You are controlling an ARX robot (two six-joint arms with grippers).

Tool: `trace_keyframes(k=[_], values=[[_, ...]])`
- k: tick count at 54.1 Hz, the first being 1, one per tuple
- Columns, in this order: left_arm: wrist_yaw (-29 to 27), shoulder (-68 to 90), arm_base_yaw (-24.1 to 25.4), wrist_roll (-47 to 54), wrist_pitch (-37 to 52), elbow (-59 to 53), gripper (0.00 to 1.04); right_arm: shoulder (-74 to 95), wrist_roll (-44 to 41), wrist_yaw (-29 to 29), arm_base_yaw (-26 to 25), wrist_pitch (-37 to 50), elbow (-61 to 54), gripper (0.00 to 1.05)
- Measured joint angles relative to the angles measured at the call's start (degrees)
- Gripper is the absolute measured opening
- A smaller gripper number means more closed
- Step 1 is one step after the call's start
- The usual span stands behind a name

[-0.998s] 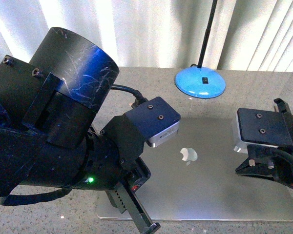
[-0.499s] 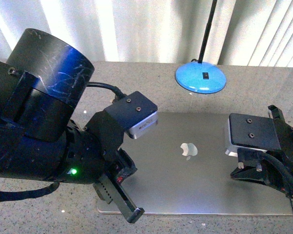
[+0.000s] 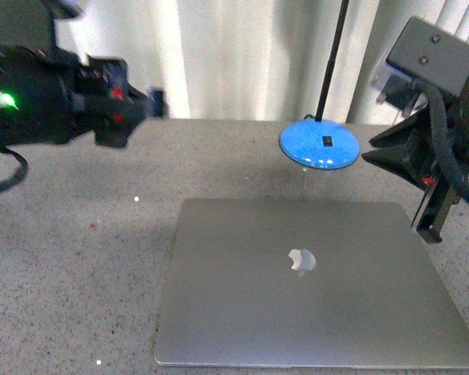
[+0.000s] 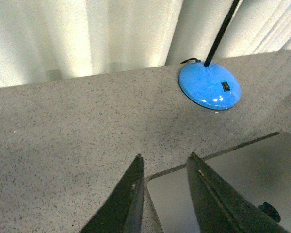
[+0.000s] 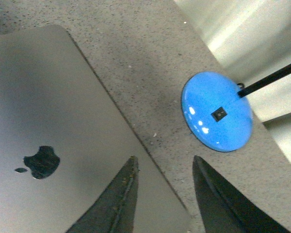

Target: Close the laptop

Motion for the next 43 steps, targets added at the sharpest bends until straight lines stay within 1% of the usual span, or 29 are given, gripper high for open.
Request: trace_keyframes(k=[1,2,3,4,5,6,7,8,9,11,12,13,14,16,19,24,37,39,43], values=[[0.1,0.2,-0.1,-0.3,0.0,-0.2,0.46,0.2,0.3,0.0,0.1,0.0,-0.1,0.45],[0.3,0.5,-0.3,-0.6,-0.1,-0.3,0.49,0.7,1.4,1.6,0.4,1.3,-0.5,0.47],[0.5,0.7,-0.4,-0.9,-0.2,-0.5,0.53,1.6,4.6,5.3,1.0,6.2,-1.9,0.45],[0.6,0.8,-0.5,-1.2,-0.2,-0.5,0.56,2.3,7.6,10.1,1.4,12.5,-3.8,0.42],[-0.2,1.1,-0.8,-1.0,0.2,-0.7,0.59,3.4,12.8,17.3,1.9,22.1,-6.8,0.37],[-5.6,1.9,-1.7,0.2,5.4,-2.0,0.56,4.0,16.4,21.4,2.0,27.9,-9.0,0.33],[-8.8,2.2,-1.8,0.9,10.3,-3.4,0.52,4.1,20.0,24.6,1.9,33.1,-11.2,0.29],[-13.5,2.4,-2.0,1.9,14.7,-4.9,0.48,4.0,25.1,28.6,1.7,40.0,-14.3,0.24],[-17.9,2.4,-1.9,3.1,20.9,-7.3,0.43,3.4,28.1,30.4,1.4,44.0,-16.0,0.21],[-21.9,1.8,-1.1,3.8,26.4,-10.4,0.36,1.0,33.5,31.3,0.5,51.2,-19.4,0.12],[-23.5,0.8,-0.3,4.4,30.2,-12.5,0.31,-0.3,35.6,31.3,0.0,53.0,-20.3,0.08],[-23.4,-0.3,0.4,4.6,31.5,-13.9,0.27,-1.6,36.9,31.3,-0.3,53.9,-21.2,0.05],[-23.4,-2.1,1.2,4.9,32.5,-15.5,0.22,-3.7,38.4,31.2,-0.9,54.5,-22.6,0.03],[-22.7,-5.0,2.4,5.1,33.0,-18.0,0.13,-6.5,40.2,30.6,-1.4,54.6,-24.7,0.03],[-21.2,-8.5,3.5,5.3,33.0,-21.2,0.04,-9.4,41.5,29.5,-1.7,53.9,-27.7,0.03],[-19.4,-12.9,5.2,5.8,32.1,-25.4,0.04,-16.3,42.4,28.3,-2.6,48.2,-30.7,0.03],[-16.4,-23.3,8.3,6.0,28.0,-31.8,0.04,-28.1,43.0,26.6,-4.6,43.4,-36.5,0.03],[-15.8,-25.3,8.8,6.0,26.8,-32.8,0.04,-30.4,43.0,23.6,-6.3,42.0,-37.6,0.03],[-15.3,-28.7,9.6,6.0,24.9,-34.2,0.04,-33.3,43.0,23.1,-7.8,40.3,-38.7,0.03]])
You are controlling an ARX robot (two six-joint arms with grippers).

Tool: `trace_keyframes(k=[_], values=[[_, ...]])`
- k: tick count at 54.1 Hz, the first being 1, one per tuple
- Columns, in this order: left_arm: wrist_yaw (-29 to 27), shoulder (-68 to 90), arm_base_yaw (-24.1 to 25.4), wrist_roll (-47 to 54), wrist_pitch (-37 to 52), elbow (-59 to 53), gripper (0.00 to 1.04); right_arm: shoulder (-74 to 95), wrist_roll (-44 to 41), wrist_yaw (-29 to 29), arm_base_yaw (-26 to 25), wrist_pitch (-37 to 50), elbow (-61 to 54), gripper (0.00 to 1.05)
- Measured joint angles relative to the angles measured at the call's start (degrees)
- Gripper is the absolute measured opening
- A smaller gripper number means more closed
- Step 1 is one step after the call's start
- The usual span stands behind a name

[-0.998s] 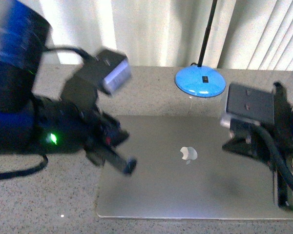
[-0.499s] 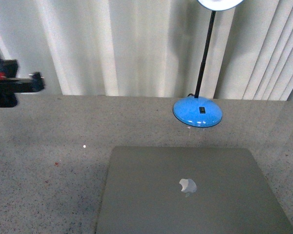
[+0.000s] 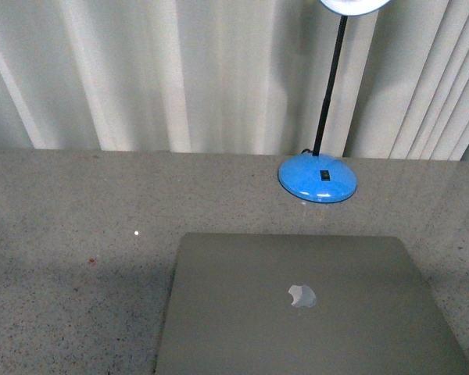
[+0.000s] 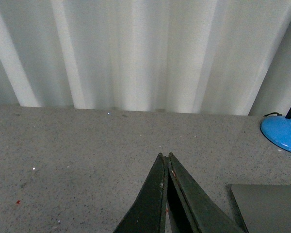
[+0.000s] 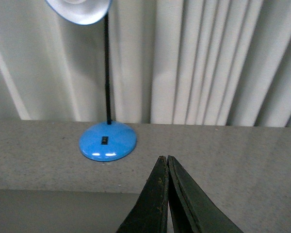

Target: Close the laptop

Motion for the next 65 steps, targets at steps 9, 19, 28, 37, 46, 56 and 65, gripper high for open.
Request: trace_keyframes(k=[9,19,28,37,46,56,65], values=[[1.7,-7.1,1.6,0.0,-4.8,-2.3,0.04,-7.1,0.1,-0.1,-0.8,-4.8,-2.2,0.03],[5.4,-16.2,5.8,0.0,-11.7,-4.3,0.04,-16.4,0.1,-0.2,-0.8,-12.0,-4.2,0.03],[5.8,-24.0,5.8,0.0,-18.3,-4.8,0.04,-23.6,0.2,-0.2,-0.8,-18.2,-5.1,0.03],[5.8,-30.0,5.8,0.0,-23.5,-4.8,0.04,-29.6,0.2,-0.2,-0.9,-23.5,-5.4,0.03],[5.8,-35.6,5.8,0.0,-28.7,-4.8,0.04,-35.1,0.2,-0.2,-0.9,-28.6,-5.4,0.03],[5.8,-41.3,5.8,0.0,-34.0,-4.9,0.04,-40.7,0.2,-0.2,-0.9,-33.8,-5.5,0.03],[5.8,-45.7,5.8,0.0,-38.2,-4.9,0.04,-45.0,0.2,-0.2,-0.9,-38.0,-5.5,0.03]])
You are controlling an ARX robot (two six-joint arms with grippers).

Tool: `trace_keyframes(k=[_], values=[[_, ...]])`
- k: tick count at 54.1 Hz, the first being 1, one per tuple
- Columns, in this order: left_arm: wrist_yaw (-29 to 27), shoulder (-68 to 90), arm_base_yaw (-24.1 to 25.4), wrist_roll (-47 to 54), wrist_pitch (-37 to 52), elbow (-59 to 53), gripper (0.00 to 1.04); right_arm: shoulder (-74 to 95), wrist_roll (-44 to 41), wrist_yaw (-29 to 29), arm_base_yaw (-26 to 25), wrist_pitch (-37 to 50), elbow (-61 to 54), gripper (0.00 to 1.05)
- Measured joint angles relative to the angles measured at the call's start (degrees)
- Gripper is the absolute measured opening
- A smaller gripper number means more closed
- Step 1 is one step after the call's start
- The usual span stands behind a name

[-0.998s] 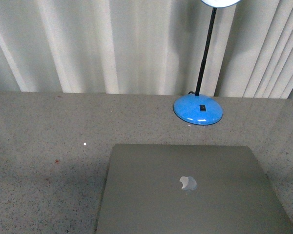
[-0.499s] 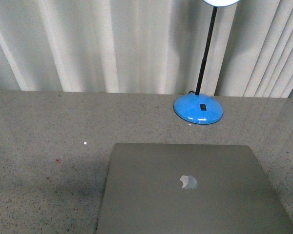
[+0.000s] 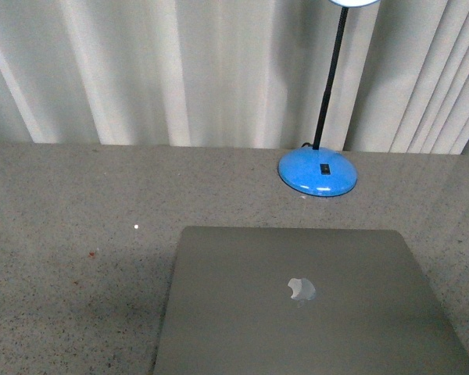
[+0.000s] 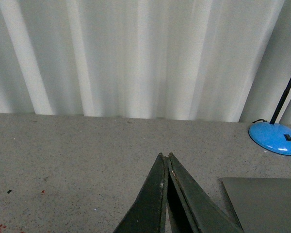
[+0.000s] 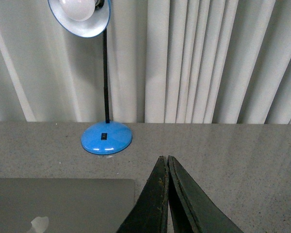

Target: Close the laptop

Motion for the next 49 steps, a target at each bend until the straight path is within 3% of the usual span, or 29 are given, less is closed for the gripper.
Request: trace_keyframes(k=[31,36,46,49], values=[[0.0,-10.8,0.0,0.0,-10.7,0.0,0.04,-10.6,0.0,0.0,0.0,-10.4,0.0,0.03],[0.0,-16.3,0.0,0.0,-18.1,0.0,0.04,-17.5,0.0,-0.2,0.0,-19.5,0.0,0.03],[0.0,-20.8,0.0,0.0,-20.9,0.0,0.04,-20.2,0.0,-0.2,0.0,-20.4,0.0,0.03],[0.0,-20.7,0.0,0.0,-21.0,0.0,0.09,-20.2,0.0,-0.2,0.0,-20.5,0.0,0.04]])
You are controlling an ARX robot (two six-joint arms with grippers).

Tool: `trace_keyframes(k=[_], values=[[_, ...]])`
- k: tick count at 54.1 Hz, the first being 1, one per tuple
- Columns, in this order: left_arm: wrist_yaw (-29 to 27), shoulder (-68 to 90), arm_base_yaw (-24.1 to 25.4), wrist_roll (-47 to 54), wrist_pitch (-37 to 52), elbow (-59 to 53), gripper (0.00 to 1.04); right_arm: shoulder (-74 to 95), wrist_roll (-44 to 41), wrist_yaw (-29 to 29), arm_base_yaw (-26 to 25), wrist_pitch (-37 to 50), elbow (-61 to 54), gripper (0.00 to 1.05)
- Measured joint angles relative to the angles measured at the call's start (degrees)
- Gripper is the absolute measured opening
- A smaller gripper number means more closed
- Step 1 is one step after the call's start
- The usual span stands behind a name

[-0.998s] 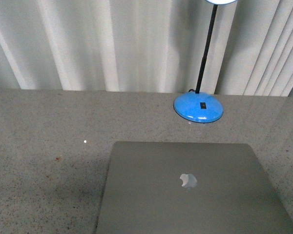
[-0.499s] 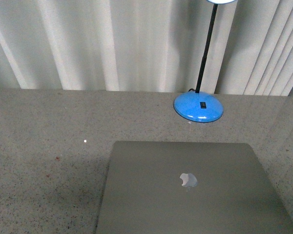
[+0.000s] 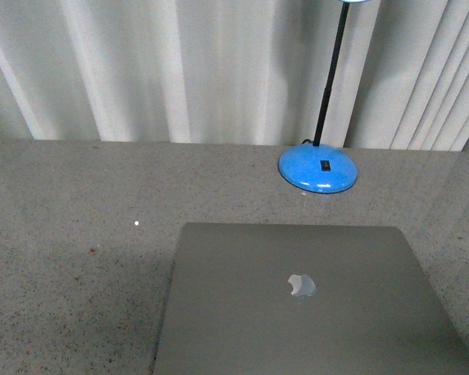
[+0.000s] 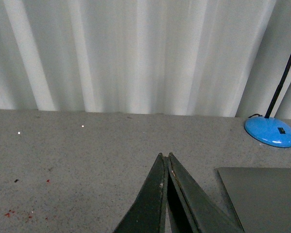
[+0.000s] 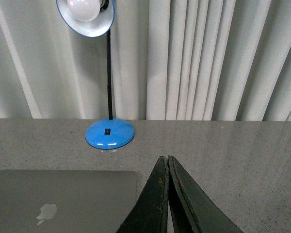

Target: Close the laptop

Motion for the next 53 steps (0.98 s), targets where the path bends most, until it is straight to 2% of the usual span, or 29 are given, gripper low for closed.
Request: trace_keyframes(k=[7,11,18,26,30,34,53], values=[[0.0,0.0,0.0,0.0,0.0,0.0,0.31,0.0,0.0,0.0,0.0,0.0,0.0,0.23],[0.0,0.0,0.0,0.0,0.0,0.0,0.43,0.0,0.0,0.0,0.0,0.0,0.0,0.37],[0.0,0.0,0.0,0.0,-0.1,0.0,0.75,0.0,0.0,0.0,0.0,0.0,0.0,0.67],[0.0,0.0,0.0,0.0,-0.1,0.0,0.98,0.0,0.0,0.0,0.0,0.0,0.0,0.90],[0.0,0.0,0.0,0.2,-0.1,0.0,0.97,0.0,0.0,0.0,0.0,0.0,0.0,0.99],[0.0,0.0,0.0,0.2,-0.1,0.0,0.98,0.0,0.0,0.0,0.0,0.0,0.0,0.97],[0.0,0.0,0.0,0.2,-0.1,0.0,0.98,0.0,0.0,0.0,0.0,0.0,0.0,0.97]])
